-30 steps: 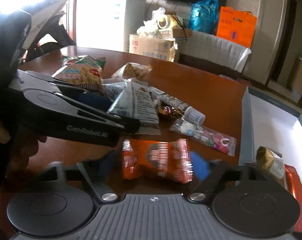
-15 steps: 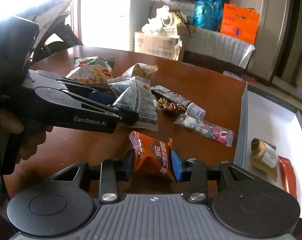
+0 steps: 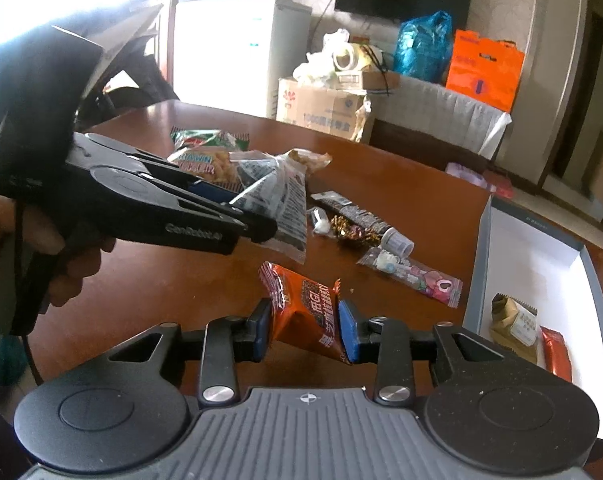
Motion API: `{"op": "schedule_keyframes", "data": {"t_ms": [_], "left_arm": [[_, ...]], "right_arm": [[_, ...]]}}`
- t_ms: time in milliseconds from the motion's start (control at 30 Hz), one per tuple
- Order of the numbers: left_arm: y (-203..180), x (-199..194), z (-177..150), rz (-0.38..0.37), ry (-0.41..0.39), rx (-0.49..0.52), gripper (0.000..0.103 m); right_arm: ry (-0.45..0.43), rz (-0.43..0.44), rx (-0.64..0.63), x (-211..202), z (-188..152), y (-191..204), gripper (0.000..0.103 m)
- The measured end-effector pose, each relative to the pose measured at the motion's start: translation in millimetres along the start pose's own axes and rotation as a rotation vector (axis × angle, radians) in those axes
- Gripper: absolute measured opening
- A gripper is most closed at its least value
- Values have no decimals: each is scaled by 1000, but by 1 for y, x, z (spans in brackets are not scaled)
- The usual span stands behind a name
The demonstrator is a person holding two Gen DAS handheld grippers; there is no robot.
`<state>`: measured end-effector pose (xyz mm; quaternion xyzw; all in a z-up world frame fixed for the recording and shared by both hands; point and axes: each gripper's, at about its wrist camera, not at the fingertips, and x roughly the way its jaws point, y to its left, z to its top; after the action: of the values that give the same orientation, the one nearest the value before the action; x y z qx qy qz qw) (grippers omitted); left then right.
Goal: Organize snacks
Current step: 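Close the right tool on the orange packet while the left tool grasps the clear printed bag, then carry both packets over the box and open the right tool to drop its packet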
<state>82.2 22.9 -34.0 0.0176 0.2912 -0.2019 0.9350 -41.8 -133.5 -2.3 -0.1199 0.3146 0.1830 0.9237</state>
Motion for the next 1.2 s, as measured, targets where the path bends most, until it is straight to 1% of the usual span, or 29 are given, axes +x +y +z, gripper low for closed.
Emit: {"op": "schedule_keyframes", "data": {"t_ms": [200,367,467,633,900,1200], "left_arm": [[-9,-7,3,-1,-8,37,30],[-14,-9,6,12,-6,38,30],[-20,-11,12,14,-16,42,30],[-36,-15,23,-2,-40,53,30],[-80,-4,40,-54,-58,74,30],[-130,11,45,-105,-60,98,30]], "right_arm": [[-28,-1,21,-5,3,-5,36],[-42,-5,31,-8,7,-7,36],[-58,-12,42,-14,8,-9,36],[-80,-34,75,-25,8,-23,36],[-102,-109,151,-44,4,-60,36],[-114,-225,251,-62,-14,-109,36]]}}
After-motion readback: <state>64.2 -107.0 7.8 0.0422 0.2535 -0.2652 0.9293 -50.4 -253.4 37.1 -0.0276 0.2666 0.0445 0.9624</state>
